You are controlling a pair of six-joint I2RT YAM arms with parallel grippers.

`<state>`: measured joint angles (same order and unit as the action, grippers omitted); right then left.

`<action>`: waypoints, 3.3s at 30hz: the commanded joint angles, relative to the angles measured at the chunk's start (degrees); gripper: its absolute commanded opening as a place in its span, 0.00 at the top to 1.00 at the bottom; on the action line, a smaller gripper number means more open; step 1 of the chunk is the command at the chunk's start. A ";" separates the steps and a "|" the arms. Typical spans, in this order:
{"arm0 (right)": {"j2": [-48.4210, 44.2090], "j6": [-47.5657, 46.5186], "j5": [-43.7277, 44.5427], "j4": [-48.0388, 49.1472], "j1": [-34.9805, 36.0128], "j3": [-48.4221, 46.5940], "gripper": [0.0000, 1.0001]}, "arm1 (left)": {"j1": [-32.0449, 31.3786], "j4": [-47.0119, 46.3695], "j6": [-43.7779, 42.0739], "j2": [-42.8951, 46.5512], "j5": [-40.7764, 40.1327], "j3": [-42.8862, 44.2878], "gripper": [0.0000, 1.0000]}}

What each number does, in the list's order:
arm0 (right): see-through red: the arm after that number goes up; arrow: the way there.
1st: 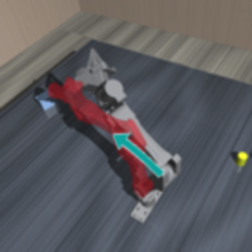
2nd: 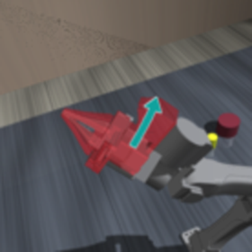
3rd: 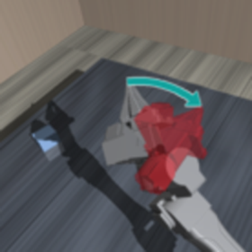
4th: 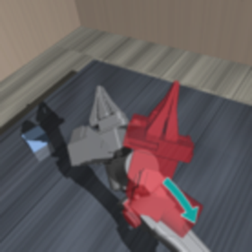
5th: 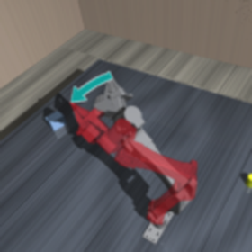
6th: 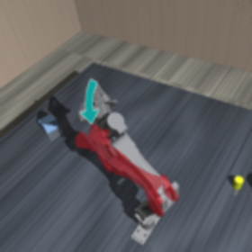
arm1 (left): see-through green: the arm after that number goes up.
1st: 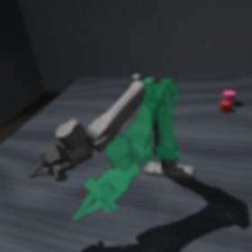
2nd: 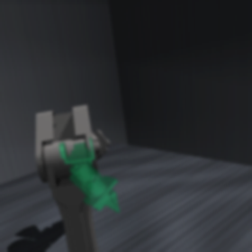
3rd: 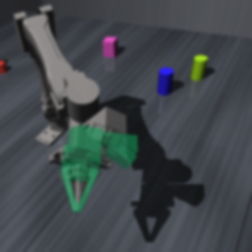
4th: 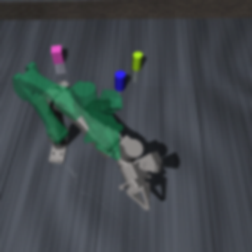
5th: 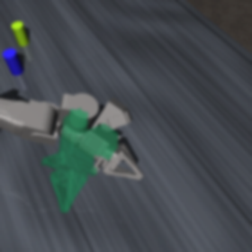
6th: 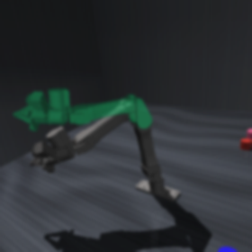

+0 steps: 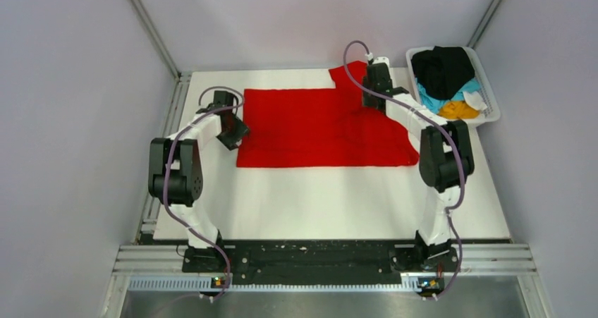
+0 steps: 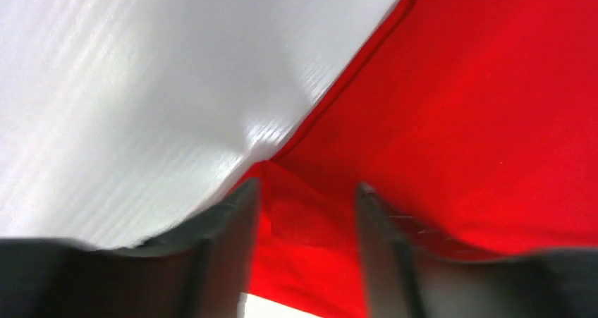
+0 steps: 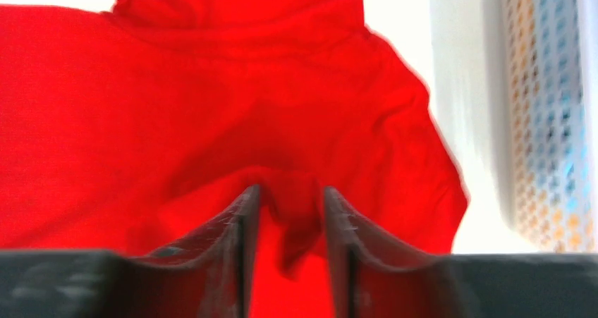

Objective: Fold and stack the t-shirts
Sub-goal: Fold the flattened tshirt in 1/3 of the way, then grab the side of the flattened tshirt furthest away from the robot with both arms

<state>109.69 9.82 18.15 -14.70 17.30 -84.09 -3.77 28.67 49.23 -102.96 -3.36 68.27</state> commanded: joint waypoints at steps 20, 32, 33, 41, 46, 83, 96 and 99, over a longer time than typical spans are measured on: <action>-9.50 9.82 -18.61 11.15 -0.93 21.07 0.01 | -8.27 -7.72 -2.73 -4.10 11.74 4.99 0.01; -18.16 26.62 -27.11 11.98 0.17 41.47 0.05 | -10.36 -10.36 0.75 2.38 9.50 -12.98 0.01; -20.67 27.13 -25.92 11.11 1.02 43.39 0.05 | -10.64 -10.29 0.96 3.76 9.31 -14.79 0.01; -43.67 35.00 -12.06 -9.83 10.18 55.09 0.04 | -13.49 -8.77 3.97 19.36 7.13 -32.91 0.01; -55.60 36.89 -14.46 -14.53 10.83 59.26 0.04 | -17.87 -3.65 8.94 29.14 3.95 -39.71 0.01; -5.68 14.15 -8.87 5.64 -0.35 5.66 0.03 | 3.41 6.73 -6.71 -9.20 -0.83 15.89 0.08; 10.49 13.65 -8.26 9.13 -1.83 -4.38 0.07 | 3.37 8.90 -9.43 -17.27 5.15 22.10 0.27; 11.77 13.22 -6.76 11.15 -1.75 -4.66 0.08 | 3.42 9.89 -11.54 -18.64 7.87 23.69 0.33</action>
<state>120.42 23.73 9.82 -8.69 15.81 -87.37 -0.38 36.23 41.15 -119.13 -0.03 89.25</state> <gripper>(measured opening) 0.931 0.704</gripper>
